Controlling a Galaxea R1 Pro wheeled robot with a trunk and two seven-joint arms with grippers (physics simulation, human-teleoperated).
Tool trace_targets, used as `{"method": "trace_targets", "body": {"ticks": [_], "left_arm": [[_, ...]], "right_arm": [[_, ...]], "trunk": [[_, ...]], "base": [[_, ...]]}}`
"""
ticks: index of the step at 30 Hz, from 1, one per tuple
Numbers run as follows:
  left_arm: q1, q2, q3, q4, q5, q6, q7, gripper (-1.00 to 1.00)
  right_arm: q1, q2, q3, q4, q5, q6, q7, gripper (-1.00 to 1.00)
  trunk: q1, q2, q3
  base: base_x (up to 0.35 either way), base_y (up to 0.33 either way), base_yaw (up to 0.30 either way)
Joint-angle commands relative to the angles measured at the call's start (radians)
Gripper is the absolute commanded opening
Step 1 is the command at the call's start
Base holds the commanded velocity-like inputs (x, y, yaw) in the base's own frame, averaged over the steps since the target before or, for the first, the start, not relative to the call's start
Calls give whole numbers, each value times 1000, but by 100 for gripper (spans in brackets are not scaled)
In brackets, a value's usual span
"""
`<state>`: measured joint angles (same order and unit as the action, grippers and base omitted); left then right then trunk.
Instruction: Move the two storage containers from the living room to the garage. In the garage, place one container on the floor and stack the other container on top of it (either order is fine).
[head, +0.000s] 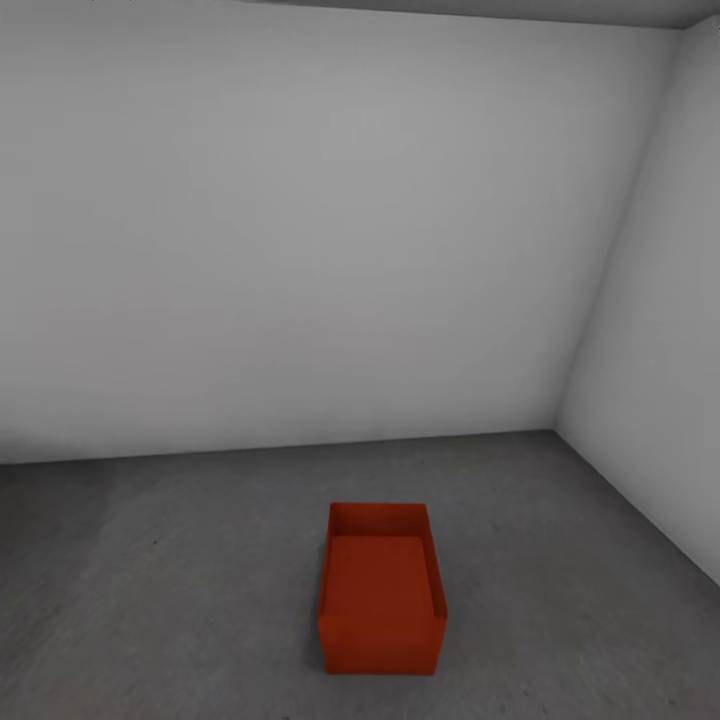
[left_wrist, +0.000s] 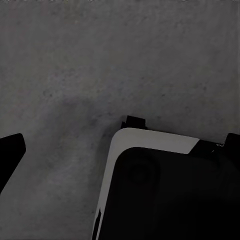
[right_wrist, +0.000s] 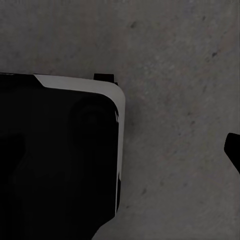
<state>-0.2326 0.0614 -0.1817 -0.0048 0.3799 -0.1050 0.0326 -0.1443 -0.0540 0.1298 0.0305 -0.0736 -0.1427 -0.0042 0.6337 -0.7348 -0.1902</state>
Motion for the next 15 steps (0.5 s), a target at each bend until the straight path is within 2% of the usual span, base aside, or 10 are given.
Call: {"method": "trace_targets", "body": {"ticks": [1, 15], "left_arm": [[-1, 0, -9, 0, 7, -2, 3, 100], [-1, 0, -9, 0, 7, -2, 3, 100]], "right_arm": [[-1, 0, 8, 3, -8, -6, 0, 100], [-1, 0, 8, 3, -8, -6, 0, 100]], "trunk": [[0, -1, 0], [0, -1, 23]], "base": [[0, 0, 0], [0, 0, 0]]}}
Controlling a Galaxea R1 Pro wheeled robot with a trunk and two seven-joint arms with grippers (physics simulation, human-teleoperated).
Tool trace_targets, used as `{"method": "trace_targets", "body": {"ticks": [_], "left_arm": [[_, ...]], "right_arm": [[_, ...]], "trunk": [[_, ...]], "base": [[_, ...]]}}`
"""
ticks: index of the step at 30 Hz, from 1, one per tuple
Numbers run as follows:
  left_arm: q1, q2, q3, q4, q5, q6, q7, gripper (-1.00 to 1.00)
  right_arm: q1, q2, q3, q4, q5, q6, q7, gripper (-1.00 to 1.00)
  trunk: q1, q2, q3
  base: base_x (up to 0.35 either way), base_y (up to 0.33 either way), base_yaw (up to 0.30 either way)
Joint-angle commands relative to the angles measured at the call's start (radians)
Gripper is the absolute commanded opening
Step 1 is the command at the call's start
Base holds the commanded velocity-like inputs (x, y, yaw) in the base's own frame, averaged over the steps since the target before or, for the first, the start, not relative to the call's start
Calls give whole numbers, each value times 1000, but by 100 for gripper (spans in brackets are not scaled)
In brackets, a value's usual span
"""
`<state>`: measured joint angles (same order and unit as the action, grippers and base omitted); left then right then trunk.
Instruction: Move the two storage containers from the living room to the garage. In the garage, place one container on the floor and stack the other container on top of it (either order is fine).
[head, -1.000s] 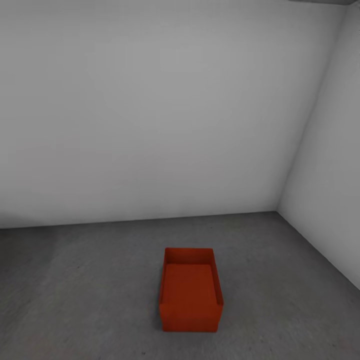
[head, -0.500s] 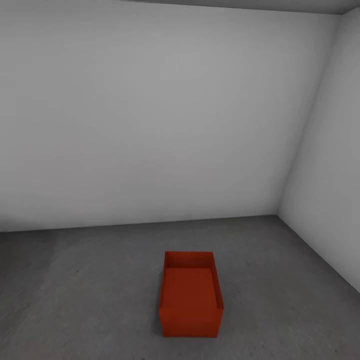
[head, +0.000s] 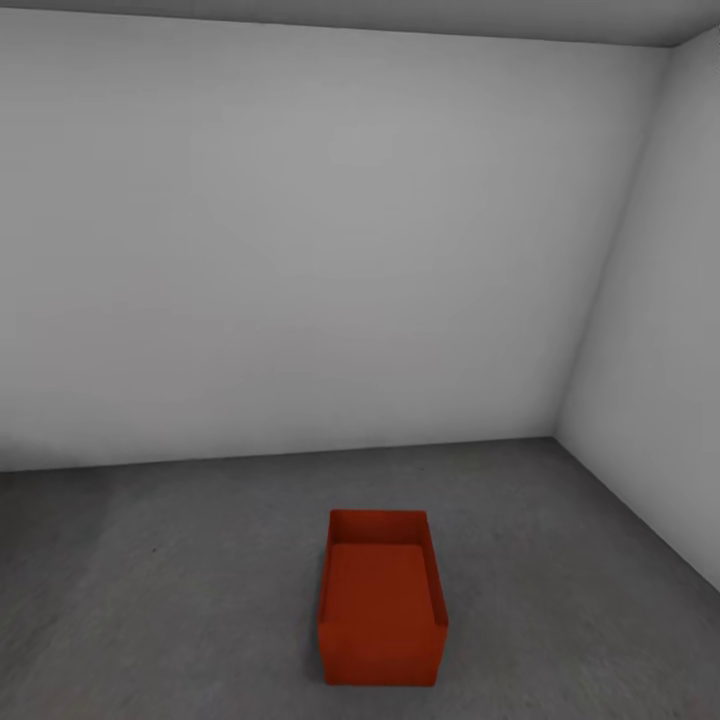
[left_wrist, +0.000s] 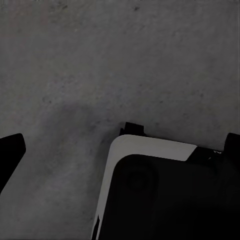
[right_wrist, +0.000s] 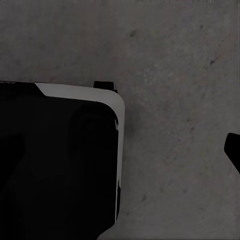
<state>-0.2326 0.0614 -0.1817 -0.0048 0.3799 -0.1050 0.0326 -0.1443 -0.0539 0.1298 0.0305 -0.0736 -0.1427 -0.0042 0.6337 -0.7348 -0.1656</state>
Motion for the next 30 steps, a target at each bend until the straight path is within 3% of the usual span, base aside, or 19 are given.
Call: {"method": "trace_targets", "body": {"ticks": [1, 30], "left_arm": [[-1, 0, -9, 0, 7, -2, 3, 100], [-1, 0, -9, 0, 7, -2, 3, 100]], "right_arm": [[-1, 0, 8, 3, -8, -6, 0, 100], [-1, 0, 8, 3, -8, -6, 0, 100]], "trunk": [[0, -1, 0], [0, -1, 48]], "base": [[0, 0, 0], [0, 0, 0]]}}
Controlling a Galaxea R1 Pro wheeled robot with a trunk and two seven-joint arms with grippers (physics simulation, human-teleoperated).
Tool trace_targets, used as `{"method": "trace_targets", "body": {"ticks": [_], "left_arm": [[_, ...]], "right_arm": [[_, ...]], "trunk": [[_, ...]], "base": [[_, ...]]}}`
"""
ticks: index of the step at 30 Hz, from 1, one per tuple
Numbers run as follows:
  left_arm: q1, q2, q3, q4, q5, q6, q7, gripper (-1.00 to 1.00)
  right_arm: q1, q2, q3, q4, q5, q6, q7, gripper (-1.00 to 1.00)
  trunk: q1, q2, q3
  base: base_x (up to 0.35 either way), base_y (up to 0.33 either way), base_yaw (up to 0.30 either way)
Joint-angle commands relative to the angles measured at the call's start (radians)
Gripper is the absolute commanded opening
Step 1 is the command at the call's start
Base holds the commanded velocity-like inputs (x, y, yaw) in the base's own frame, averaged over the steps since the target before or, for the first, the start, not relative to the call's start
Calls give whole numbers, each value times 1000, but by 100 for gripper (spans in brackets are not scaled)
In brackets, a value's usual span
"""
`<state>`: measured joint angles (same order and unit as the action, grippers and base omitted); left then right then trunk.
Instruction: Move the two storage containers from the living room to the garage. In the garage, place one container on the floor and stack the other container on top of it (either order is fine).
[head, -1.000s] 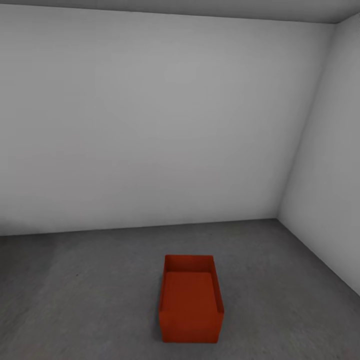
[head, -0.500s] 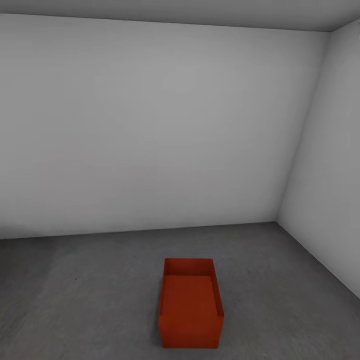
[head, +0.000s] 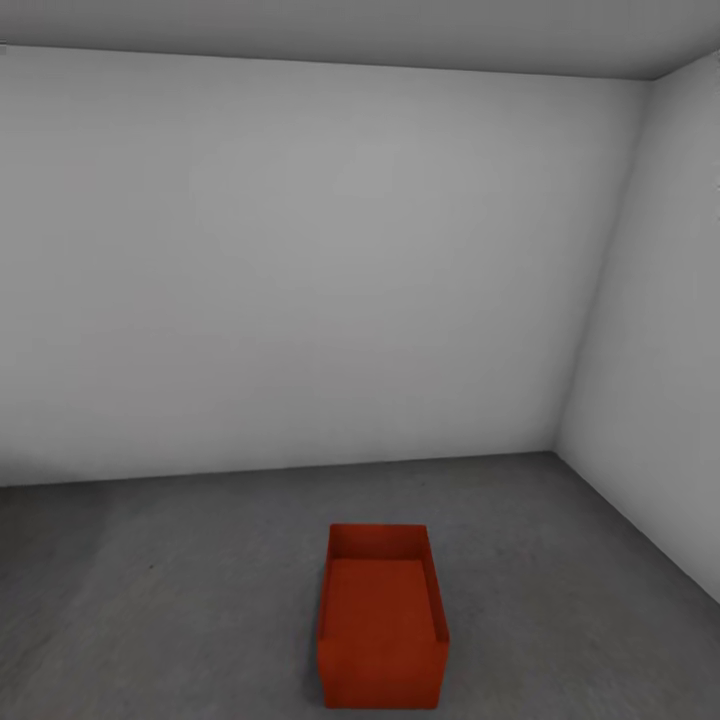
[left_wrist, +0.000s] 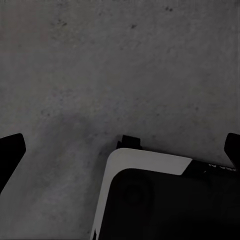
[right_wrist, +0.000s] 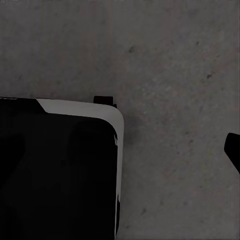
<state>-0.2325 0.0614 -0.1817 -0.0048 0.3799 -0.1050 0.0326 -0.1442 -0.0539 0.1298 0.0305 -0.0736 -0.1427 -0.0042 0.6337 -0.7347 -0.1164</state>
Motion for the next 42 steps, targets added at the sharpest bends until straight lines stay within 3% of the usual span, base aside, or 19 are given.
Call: {"method": "trace_targets", "body": {"ticks": [1, 24, 42], "left_arm": [[-1, 0, -9, 0, 7, -2, 3, 100], [-1, 0, -9, 0, 7, -2, 3, 100], [-1, 0, -9, 0, 7, -2, 3, 100]], "right_arm": [[-2, 0, 8, 3, -8, -6, 0, 100], [-2, 2, 7, 3, -8, -6, 0, 100], [-2, 3, 11, 2, -3, 0, 0, 100]], "trunk": [[0, -1, 0], [0, -1, 34], [0, -1, 36]], "base": [[0, 0, 0], [0, 0, 0], [0, 0, 0]]}}
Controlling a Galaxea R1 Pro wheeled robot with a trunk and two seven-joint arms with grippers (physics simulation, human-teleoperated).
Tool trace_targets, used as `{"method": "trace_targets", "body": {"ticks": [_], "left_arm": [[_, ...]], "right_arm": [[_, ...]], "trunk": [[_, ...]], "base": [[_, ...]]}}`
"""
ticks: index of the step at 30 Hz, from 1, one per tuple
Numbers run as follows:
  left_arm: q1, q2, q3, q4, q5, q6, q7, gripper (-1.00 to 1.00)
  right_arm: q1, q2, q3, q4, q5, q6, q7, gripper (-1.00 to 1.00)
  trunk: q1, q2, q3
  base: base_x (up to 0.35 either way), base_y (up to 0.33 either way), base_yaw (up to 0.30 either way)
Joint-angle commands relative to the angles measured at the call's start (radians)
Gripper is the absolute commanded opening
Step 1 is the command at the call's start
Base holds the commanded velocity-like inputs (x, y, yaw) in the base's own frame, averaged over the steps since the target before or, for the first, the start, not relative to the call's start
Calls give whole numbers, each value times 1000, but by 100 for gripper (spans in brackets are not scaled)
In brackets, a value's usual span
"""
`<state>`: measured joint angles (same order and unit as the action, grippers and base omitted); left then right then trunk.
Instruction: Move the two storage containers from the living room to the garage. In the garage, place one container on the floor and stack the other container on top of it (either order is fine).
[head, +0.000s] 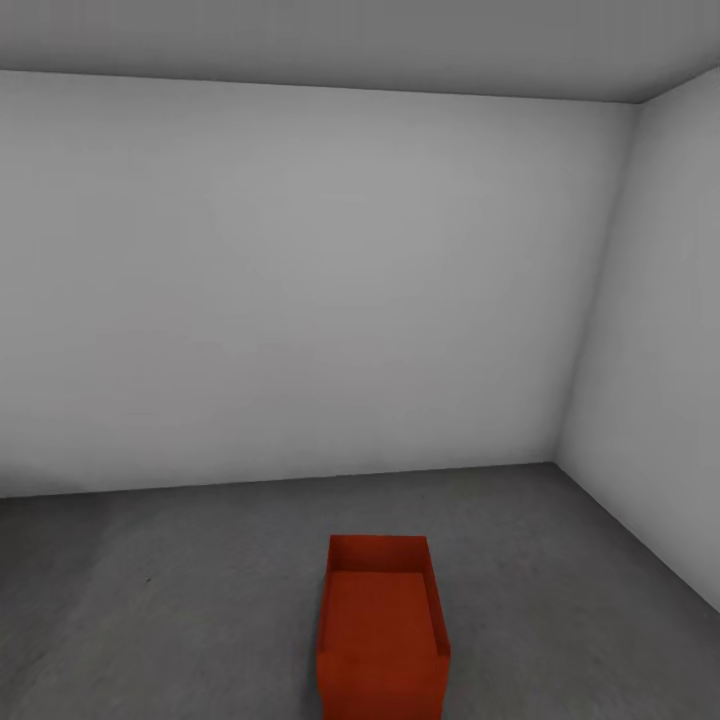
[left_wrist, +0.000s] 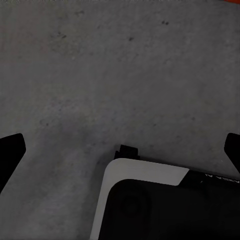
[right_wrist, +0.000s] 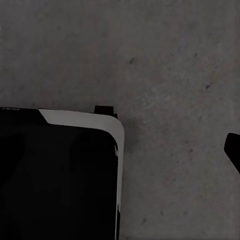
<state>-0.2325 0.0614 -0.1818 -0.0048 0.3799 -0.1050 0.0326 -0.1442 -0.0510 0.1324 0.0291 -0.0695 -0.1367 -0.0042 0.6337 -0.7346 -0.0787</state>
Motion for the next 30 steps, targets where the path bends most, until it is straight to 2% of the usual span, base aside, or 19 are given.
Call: {"method": "trace_targets", "body": {"ticks": [1, 30], "left_arm": [[-1, 0, -9, 0, 7, -2, 3, 100], [-1, 0, -10, 0, 6, -2, 3, 100]], "right_arm": [[-1, 0, 8, 3, -7, -6, 0, 100], [-1, 3, 1, 3, -7, -9, -14, 100]], "trunk": [[0, -1, -2], [0, -1, -2]], "base": [[0, 0, 0], [0, 0, 0]]}}
